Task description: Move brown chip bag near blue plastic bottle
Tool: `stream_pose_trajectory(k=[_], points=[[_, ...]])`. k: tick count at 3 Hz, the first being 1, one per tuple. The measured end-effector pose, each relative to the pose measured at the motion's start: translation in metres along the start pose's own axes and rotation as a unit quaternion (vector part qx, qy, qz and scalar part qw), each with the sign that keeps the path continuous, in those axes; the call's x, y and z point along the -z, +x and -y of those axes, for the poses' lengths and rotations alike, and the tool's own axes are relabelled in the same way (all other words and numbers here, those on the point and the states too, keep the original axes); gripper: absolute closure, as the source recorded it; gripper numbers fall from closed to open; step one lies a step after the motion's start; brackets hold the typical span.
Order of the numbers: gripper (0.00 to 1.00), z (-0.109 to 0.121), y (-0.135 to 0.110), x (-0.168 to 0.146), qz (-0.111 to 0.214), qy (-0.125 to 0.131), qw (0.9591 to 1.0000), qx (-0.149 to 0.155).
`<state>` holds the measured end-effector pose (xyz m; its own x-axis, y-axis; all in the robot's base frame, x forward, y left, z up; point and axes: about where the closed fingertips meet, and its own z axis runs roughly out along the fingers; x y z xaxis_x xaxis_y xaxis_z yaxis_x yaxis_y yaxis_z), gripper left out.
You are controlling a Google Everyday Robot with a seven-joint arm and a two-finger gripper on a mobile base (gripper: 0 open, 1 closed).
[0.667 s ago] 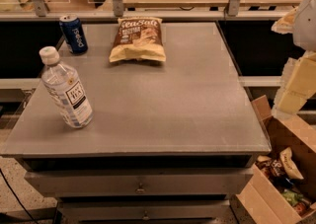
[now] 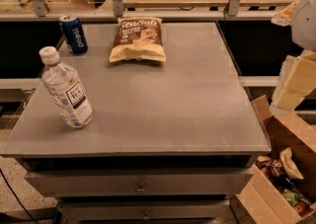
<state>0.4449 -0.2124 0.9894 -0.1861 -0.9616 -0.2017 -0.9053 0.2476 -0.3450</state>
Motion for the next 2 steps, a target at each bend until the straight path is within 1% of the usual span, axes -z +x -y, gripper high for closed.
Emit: stream_pose_trajectory(k=[1, 2], points=[[0.00, 0.021, -0.015, -0.002, -0.005, 0.064, 0.9968, 0.047], [0.00, 0.049, -0.043, -0.015, 0.014, 0.108, 0.9891, 0.099]])
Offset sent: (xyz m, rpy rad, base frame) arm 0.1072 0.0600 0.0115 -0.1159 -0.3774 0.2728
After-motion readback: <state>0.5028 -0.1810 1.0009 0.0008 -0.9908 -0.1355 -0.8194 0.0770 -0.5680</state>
